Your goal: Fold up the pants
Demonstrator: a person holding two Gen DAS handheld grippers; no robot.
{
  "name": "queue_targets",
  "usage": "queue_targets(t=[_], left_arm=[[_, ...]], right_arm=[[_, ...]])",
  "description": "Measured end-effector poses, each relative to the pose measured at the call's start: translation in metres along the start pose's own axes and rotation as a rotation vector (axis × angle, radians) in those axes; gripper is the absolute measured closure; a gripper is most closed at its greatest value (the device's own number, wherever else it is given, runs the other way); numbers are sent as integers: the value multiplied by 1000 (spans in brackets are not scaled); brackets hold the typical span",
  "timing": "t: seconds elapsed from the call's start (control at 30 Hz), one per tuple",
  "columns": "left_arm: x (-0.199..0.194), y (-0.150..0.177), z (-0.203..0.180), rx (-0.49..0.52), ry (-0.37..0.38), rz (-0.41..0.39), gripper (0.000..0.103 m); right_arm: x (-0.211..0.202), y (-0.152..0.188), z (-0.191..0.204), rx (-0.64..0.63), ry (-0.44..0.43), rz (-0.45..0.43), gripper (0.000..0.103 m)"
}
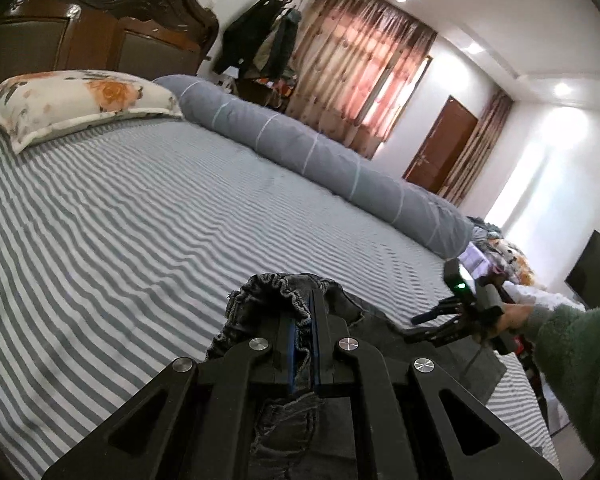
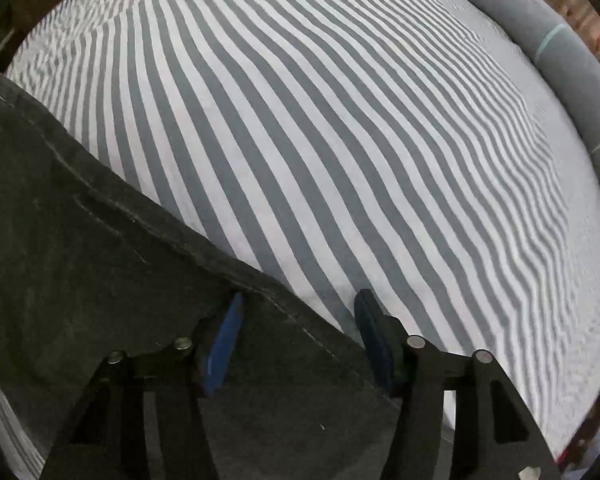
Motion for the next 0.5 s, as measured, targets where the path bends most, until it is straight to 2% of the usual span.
queue_targets(t=[0.13,0.27,0.5], left_arm=[[1,2,2,-24,-21,6,97],[-9,2,-5,-5,-4,-28,97],[-23,2,-12,5,54,-45,97]], right_arm=[[-2,9,-1,-17,-25,-31,45],[-6,12,-10,-32,-32,-44,45],[-14,3,11,-122,-97,-42,46]])
Point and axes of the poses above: each gripper's, at about its wrist camera, not at the fingertips, and x roughly the way its jaws point, z to its left, y to its underside, the point moved 1 cm from there along x, roughly the way its jaws point, and after that the axes turned 8 degrees about -y, right-handed, at the moved point
